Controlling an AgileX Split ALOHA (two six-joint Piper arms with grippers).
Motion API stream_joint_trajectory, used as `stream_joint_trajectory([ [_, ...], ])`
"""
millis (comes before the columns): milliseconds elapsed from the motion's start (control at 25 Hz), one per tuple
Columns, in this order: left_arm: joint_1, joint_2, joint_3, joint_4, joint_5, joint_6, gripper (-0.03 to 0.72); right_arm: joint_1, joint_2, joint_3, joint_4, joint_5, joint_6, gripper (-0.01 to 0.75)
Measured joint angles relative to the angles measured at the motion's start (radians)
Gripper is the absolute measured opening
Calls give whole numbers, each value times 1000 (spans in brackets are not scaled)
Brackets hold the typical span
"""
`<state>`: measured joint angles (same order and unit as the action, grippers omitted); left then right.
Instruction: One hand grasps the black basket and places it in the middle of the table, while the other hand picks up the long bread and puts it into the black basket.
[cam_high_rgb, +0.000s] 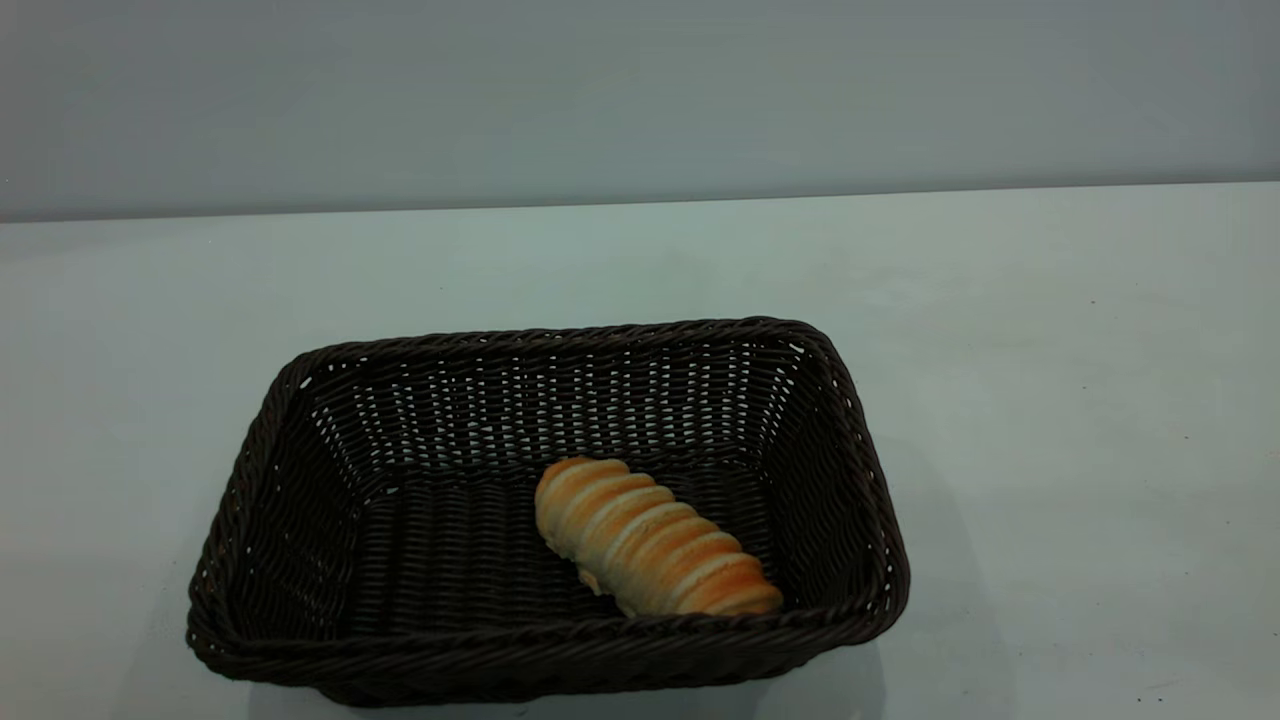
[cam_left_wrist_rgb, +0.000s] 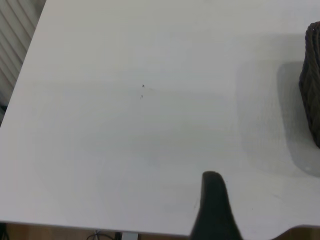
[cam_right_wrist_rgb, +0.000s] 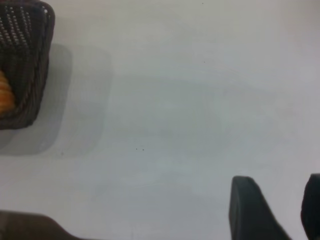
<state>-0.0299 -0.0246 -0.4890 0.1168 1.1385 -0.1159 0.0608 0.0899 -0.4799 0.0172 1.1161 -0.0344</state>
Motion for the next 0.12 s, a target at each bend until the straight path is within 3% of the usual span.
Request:
stream_joint_trajectory([
  [120,0,0,0,0,0,0,594,0,0,0,0,0,0,237],
])
